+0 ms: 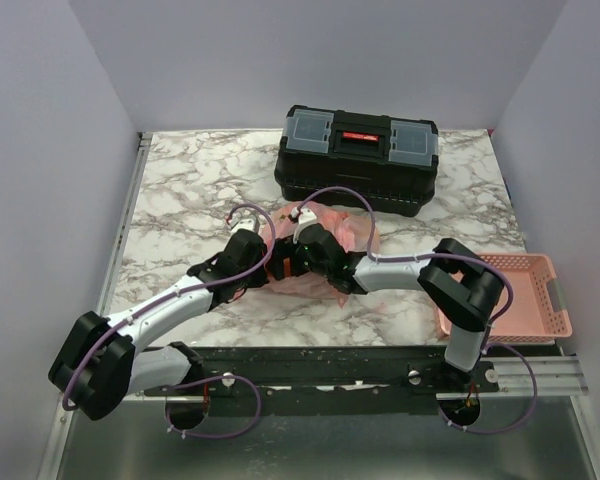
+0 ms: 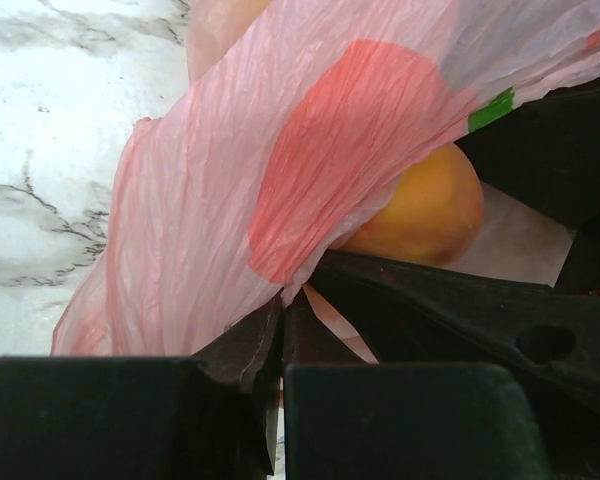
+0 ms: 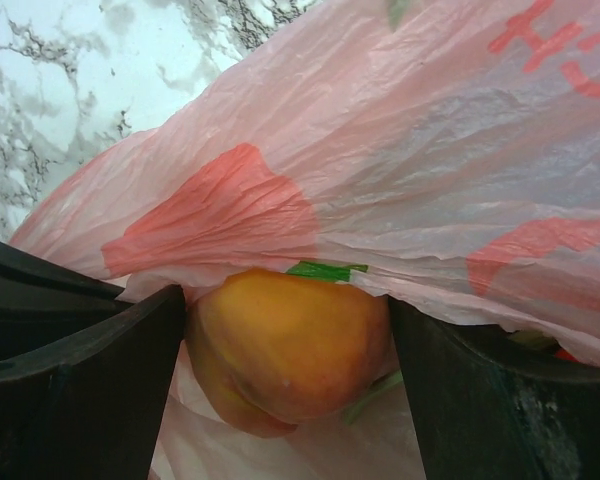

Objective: Take the fake fruits out of the plastic bag
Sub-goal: Take out the fake fruit from the plastic bag.

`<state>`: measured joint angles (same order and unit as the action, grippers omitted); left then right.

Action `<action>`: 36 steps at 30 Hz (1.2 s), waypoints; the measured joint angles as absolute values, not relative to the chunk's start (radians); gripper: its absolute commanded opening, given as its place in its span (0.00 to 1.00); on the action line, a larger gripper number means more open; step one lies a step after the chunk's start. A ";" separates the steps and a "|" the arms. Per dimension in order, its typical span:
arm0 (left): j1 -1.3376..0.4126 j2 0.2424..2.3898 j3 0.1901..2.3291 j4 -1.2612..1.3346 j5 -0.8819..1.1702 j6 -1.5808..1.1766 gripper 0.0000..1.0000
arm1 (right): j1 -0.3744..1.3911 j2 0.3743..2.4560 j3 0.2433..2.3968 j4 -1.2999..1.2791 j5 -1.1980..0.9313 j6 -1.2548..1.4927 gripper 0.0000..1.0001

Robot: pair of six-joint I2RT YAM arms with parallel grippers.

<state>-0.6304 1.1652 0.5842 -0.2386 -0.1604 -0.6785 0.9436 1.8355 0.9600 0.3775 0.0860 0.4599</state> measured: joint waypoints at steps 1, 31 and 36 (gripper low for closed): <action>-0.630 1.166 0.581 -0.233 -0.154 -0.678 0.00 | 0.944 1.838 0.960 0.377 0.087 0.459 0.82; -0.630 1.167 0.577 -0.229 -0.130 -0.669 0.00 | 0.944 1.347 0.845 0.340 0.053 0.550 0.14; -0.631 1.158 0.577 -0.232 -0.126 -0.662 0.00 | 0.944 1.192 0.818 0.299 0.140 0.529 0.09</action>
